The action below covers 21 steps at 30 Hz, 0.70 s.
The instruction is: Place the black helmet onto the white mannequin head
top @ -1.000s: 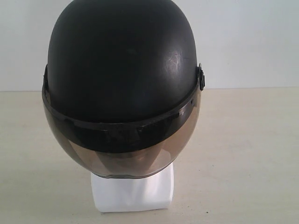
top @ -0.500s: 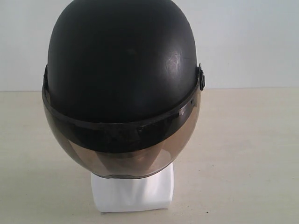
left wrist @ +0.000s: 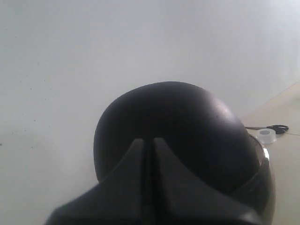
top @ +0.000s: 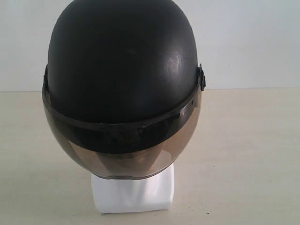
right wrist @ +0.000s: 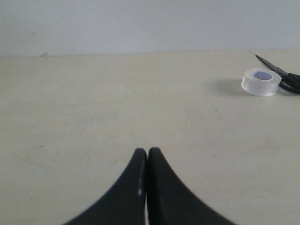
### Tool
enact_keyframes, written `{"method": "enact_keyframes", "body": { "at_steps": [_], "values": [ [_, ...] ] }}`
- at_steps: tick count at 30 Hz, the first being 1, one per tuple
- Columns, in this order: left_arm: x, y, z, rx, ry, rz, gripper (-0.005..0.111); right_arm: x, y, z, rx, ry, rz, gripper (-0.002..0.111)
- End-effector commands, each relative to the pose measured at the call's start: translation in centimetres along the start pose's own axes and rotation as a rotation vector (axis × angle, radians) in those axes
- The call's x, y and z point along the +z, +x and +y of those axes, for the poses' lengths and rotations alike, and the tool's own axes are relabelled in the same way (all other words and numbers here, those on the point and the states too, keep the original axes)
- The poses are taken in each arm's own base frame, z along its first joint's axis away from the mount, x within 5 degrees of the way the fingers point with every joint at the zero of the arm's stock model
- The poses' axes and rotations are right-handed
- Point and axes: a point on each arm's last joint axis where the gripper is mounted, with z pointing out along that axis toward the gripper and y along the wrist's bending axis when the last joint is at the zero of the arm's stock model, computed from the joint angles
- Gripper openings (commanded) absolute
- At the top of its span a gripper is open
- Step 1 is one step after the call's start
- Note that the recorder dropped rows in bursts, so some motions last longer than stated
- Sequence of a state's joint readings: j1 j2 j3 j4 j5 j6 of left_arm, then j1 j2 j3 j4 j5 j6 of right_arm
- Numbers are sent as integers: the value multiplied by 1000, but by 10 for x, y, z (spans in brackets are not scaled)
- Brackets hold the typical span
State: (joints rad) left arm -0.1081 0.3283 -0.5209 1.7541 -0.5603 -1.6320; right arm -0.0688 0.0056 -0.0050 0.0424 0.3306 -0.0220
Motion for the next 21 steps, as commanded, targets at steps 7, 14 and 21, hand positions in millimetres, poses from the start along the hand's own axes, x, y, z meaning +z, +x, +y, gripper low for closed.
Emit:
{"method": "enact_keyframes", "body": {
  "at_steps": [7, 14, 21],
  "values": [
    [-2, -15, 1, -325, 13, -177, 4, 0, 1, 0, -5, 2, -5, 0],
    [-6, -28, -2, -529, 97, -314, 4, 0, 1, 0, -5, 2, -5, 0],
    [-4, -19, 14, 71, -166, -263, 4, 0, 1, 0, -5, 2, -5, 0]
  ]
}}
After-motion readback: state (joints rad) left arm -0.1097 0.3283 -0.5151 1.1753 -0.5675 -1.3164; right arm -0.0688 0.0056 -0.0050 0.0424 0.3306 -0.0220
